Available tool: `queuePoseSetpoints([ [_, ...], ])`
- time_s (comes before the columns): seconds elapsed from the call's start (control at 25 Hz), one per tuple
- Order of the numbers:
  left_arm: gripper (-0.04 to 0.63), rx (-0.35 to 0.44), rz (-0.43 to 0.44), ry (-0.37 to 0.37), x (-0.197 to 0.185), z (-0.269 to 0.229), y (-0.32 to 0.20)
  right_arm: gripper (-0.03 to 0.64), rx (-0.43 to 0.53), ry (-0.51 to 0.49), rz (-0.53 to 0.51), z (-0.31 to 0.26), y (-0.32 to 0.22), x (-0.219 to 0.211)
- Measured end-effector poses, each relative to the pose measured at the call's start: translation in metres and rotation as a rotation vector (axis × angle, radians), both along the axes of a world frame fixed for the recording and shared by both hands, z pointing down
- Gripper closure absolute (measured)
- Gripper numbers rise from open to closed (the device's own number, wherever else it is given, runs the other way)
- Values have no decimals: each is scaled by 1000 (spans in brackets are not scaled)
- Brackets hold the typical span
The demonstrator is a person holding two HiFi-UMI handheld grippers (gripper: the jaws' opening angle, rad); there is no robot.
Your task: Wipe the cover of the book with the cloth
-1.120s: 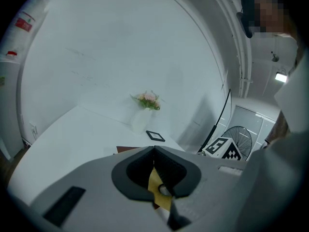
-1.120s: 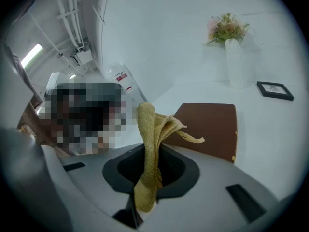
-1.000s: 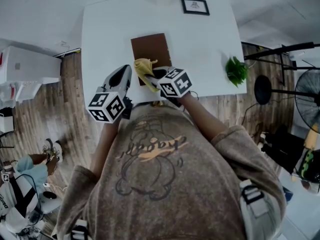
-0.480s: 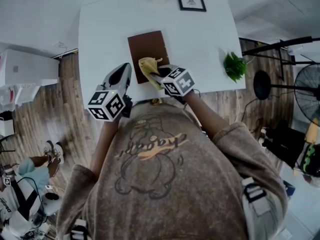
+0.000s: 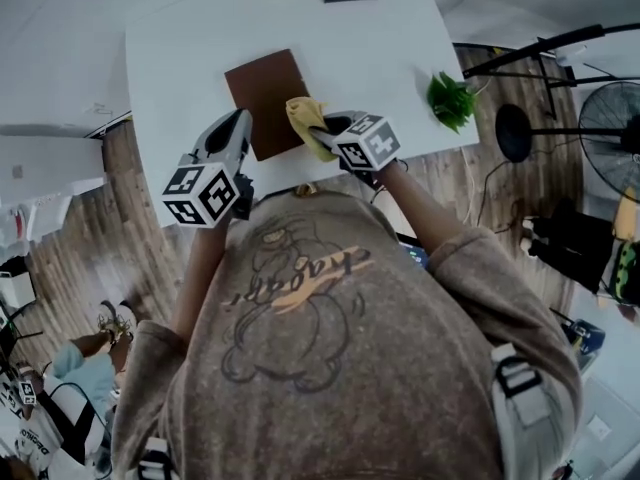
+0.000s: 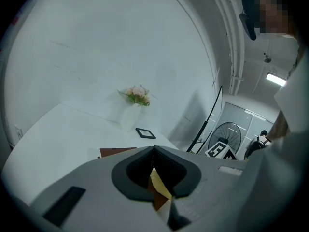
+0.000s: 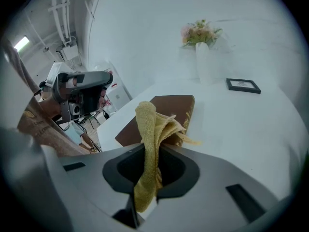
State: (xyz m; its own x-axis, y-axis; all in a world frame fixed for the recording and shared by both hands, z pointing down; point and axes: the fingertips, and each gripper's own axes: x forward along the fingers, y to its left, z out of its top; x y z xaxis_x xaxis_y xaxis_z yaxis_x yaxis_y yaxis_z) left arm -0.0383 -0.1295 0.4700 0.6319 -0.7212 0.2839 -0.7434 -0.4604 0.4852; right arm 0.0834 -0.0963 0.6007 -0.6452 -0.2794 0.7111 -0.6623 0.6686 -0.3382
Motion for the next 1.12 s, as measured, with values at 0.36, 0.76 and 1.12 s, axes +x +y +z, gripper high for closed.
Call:
queuePoseSetpoints([
  [0.36, 592, 10, 113, -17, 13, -11, -22, 555, 44, -3, 55, -30, -31, 37],
  [0.76, 592, 83, 185, -42, 13, -53, -31, 555, 193, -113, 72, -134, -33, 30],
  [1.12, 592, 262, 139, -20, 7, -93, -23, 554, 433, -197, 227, -187, -27, 16],
])
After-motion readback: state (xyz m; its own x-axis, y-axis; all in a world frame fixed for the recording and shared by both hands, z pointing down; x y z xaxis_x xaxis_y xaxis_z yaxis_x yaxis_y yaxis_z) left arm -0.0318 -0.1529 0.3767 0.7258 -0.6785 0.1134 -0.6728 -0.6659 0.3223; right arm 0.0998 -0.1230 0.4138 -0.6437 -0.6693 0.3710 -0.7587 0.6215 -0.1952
